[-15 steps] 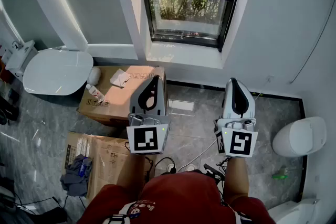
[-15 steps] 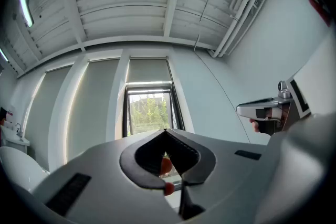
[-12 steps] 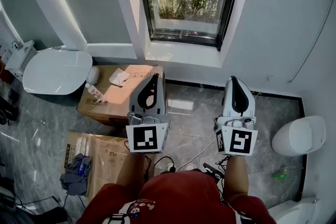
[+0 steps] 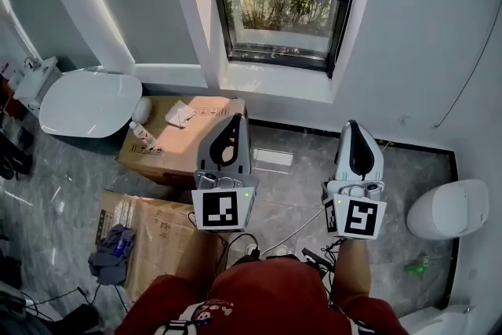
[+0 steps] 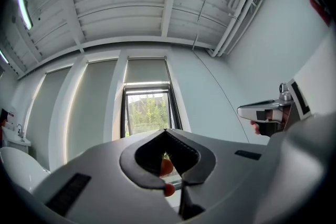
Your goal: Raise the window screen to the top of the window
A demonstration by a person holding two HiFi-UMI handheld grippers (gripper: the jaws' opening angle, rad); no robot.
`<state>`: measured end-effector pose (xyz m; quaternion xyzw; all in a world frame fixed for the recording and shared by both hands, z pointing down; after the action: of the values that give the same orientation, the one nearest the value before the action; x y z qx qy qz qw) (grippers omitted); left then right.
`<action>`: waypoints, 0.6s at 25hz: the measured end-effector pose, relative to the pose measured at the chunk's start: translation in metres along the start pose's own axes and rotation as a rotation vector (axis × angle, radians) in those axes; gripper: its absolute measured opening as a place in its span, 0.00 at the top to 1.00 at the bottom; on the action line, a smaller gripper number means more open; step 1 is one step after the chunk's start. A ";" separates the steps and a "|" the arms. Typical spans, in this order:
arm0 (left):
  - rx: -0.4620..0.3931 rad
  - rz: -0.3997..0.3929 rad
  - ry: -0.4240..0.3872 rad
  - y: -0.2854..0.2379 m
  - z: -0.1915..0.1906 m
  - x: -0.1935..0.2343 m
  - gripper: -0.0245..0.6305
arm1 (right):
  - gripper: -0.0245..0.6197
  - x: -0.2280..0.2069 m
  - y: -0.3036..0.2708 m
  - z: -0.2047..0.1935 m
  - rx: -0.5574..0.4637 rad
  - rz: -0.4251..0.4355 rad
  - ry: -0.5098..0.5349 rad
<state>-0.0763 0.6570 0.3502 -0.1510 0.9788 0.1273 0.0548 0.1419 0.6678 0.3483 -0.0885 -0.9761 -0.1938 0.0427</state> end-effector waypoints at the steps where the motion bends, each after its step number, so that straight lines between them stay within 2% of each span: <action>1: -0.002 0.000 -0.005 0.000 0.000 -0.004 0.96 | 0.95 -0.003 0.002 -0.001 0.003 0.004 -0.003; 15: 0.020 0.005 -0.001 0.001 -0.005 -0.054 0.96 | 0.95 -0.046 0.028 -0.016 0.023 0.007 -0.050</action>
<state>-0.0252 0.6715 0.3630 -0.1481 0.9803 0.1179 0.0563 0.1933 0.6803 0.3679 -0.0962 -0.9787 -0.1801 0.0200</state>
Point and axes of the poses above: the fingertips, and each gripper's own axes: y backward along the fingers, x to its left, z out of its top, the point moved 4 cm from there along y, backward along the fingers, and after that the axes turned 2 degrees about -z, right-handed, at the moved point
